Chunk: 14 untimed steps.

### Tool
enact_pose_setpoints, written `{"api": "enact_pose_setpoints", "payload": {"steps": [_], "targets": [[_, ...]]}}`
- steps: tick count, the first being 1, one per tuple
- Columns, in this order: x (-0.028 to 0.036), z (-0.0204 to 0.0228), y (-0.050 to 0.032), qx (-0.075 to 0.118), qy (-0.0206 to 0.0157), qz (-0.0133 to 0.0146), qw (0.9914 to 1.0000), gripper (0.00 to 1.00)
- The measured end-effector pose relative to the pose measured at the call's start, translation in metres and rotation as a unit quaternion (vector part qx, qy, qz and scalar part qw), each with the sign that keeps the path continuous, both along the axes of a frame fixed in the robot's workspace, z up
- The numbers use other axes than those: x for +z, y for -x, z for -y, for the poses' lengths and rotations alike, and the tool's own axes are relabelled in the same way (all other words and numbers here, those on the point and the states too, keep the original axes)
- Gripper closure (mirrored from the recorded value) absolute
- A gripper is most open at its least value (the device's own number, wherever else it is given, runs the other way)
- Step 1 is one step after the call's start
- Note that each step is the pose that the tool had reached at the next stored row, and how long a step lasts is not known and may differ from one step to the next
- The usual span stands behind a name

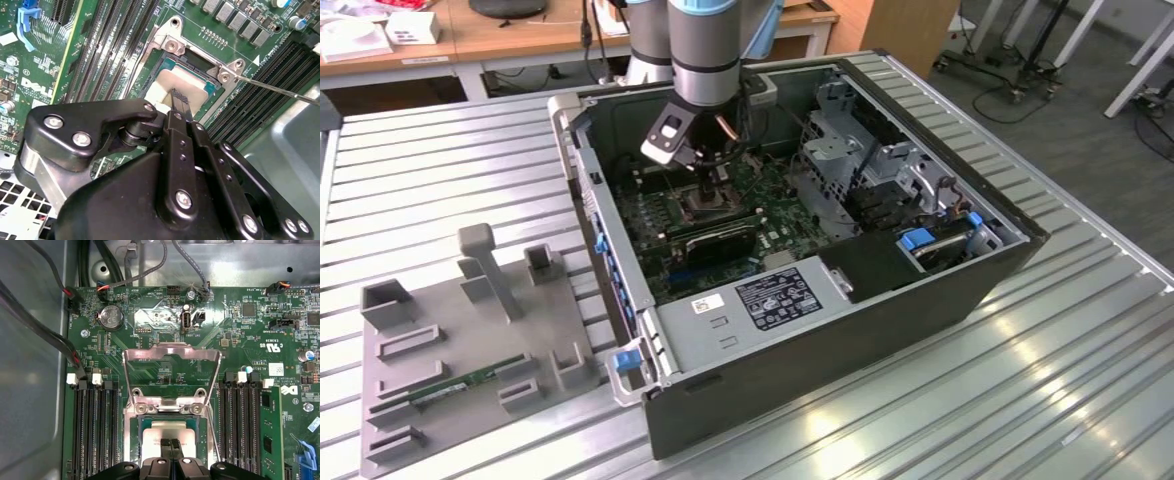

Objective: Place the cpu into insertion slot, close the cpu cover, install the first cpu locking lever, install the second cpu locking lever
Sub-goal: 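Place the cpu into insertion slot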

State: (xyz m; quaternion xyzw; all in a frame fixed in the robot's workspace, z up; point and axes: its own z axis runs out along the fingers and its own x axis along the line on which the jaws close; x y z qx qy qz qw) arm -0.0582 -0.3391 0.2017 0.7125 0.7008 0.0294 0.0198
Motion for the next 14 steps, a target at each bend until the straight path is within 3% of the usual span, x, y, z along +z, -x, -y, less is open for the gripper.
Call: {"api": "enact_pose_setpoints", "payload": {"steps": [14], "targets": [[-0.0029, 0.0001, 0.0, 0.0, 0.0002, -0.0002, 1.0, 0.89]]}}
